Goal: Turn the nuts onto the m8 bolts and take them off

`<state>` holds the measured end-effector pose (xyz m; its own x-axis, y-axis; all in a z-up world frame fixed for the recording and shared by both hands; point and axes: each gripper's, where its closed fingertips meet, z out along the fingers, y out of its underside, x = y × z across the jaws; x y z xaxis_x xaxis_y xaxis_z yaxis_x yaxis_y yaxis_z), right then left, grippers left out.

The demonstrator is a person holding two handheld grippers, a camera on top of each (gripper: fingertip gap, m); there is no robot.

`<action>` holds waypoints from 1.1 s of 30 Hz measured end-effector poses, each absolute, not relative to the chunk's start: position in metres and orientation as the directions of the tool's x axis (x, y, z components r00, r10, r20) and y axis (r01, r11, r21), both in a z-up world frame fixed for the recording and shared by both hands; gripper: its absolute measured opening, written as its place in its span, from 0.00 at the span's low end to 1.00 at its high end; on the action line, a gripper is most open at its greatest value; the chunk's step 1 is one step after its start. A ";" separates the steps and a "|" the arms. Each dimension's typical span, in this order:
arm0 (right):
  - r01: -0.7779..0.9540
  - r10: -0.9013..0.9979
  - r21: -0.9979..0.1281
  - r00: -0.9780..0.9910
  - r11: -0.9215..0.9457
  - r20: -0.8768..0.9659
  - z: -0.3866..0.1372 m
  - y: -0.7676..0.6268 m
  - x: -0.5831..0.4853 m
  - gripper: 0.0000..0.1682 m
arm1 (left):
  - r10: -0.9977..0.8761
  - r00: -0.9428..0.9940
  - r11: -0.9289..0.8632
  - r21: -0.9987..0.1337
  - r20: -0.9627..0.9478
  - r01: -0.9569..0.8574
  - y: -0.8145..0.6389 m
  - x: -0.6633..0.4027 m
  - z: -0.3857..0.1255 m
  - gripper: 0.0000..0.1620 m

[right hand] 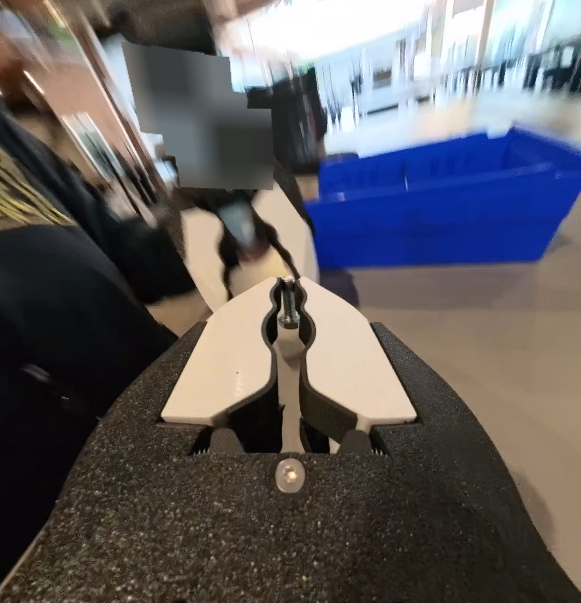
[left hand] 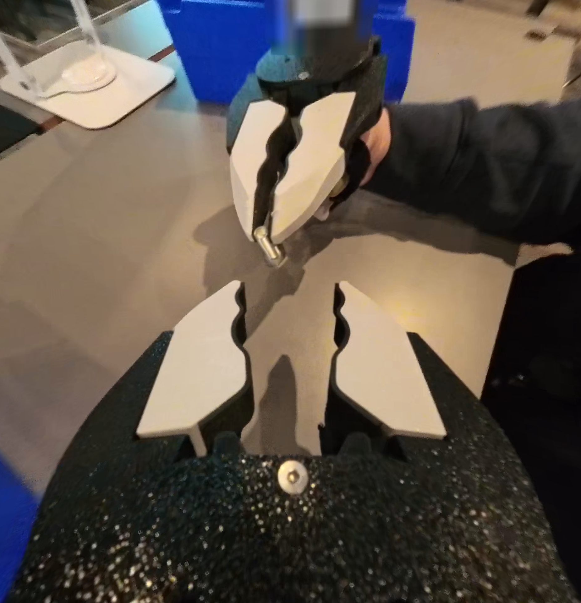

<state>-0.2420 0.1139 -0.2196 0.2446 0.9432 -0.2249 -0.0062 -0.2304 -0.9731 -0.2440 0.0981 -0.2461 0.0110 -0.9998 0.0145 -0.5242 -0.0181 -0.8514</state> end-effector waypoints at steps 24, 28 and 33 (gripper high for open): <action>-0.083 0.979 -0.988 0.143 -0.132 -0.143 -0.208 0.079 -0.227 0.04 | -0.981 -0.168 0.150 -0.933 -0.099 -0.328 0.075 -0.201 -0.242 0.10; -0.051 0.980 -0.993 0.163 -0.107 -0.114 -0.211 0.080 -0.231 0.04 | -0.979 -0.139 0.188 -0.921 -0.148 -0.342 0.077 -0.202 -0.245 0.10; -0.072 0.983 -0.991 0.138 -0.111 -0.120 -0.209 0.077 -0.231 0.04 | -0.975 -0.176 0.187 -0.924 -0.133 -0.334 0.071 -0.203 -0.245 0.11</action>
<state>-0.2309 0.0775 -0.2094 0.1379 0.9832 -0.1199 -0.0724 -0.1108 -0.9912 -0.2027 0.0711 -0.2445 -0.1756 -0.9754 -0.1335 -0.3336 0.1865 -0.9241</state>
